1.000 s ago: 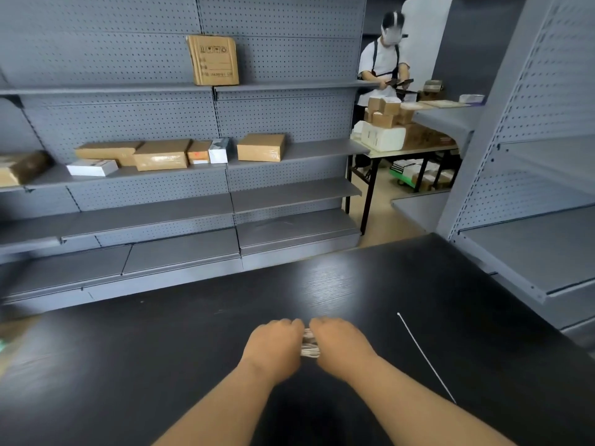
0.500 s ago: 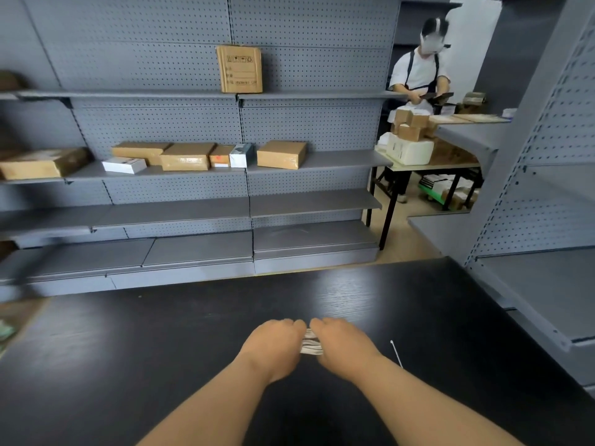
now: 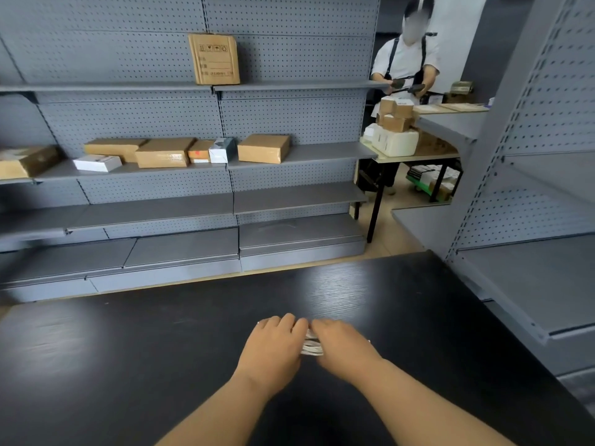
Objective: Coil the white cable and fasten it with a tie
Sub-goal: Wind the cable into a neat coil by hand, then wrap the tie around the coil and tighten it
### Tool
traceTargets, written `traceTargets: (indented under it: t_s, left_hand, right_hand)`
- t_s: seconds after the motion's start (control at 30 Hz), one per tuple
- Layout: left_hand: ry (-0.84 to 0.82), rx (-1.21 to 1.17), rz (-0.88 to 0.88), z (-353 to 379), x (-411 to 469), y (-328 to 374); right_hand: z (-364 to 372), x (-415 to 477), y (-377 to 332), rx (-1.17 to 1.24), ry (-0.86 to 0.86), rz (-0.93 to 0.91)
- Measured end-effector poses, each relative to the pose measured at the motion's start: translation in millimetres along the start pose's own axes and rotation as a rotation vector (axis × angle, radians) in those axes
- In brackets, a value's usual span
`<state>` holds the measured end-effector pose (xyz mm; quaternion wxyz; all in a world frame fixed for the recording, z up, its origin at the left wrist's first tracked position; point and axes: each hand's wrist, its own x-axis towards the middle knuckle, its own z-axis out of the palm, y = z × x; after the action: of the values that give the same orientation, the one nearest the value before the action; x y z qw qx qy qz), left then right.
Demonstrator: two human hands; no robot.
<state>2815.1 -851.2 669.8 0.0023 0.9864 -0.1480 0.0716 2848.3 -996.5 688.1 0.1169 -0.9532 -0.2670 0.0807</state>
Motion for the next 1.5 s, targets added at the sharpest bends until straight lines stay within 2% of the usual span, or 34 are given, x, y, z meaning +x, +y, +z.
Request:
traceTargets:
  t_s: [0.2, 0.47, 0.83, 1.03, 1.1, 1.2, 1.37, 1.5]
  left_hand:
    - [-0.069, 0.048, 0.023, 13, 6, 1]
    - [-0.292, 0.01, -0.076, 15, 11, 14]
    - [-0.398, 0.048, -0.042, 25, 21, 22]
    - [-0.385, 0.047, -0.055, 32, 27, 23]
    - [-0.4, 0.027, -0.106, 36, 26, 19]
    - [-0.417, 0.025, -0.166, 39, 24, 11]
    - [-0.445, 0.002, -0.184, 46, 24, 12]
    - [-0.46, -0.02, -0.196, 51, 25, 13]
  right_hand:
    - [8, -5, 9, -0.056, -0.021, -0.013]
    - [21, -10, 25, -0.049, -0.028, -0.04]
    - [32, -11, 40, 0.012, -0.083, -0.025]
    - [28, -4, 54, 0.061, -0.131, 0.008]
    - [23, -5, 68, 0.228, -0.199, 0.09]
    - [21, -9, 93, 0.454, -0.193, 0.279]
    - [44, -10, 122, 0.253, -0.222, 0.607]
    - [66, -5, 130, 0.256, -0.256, 0.754]
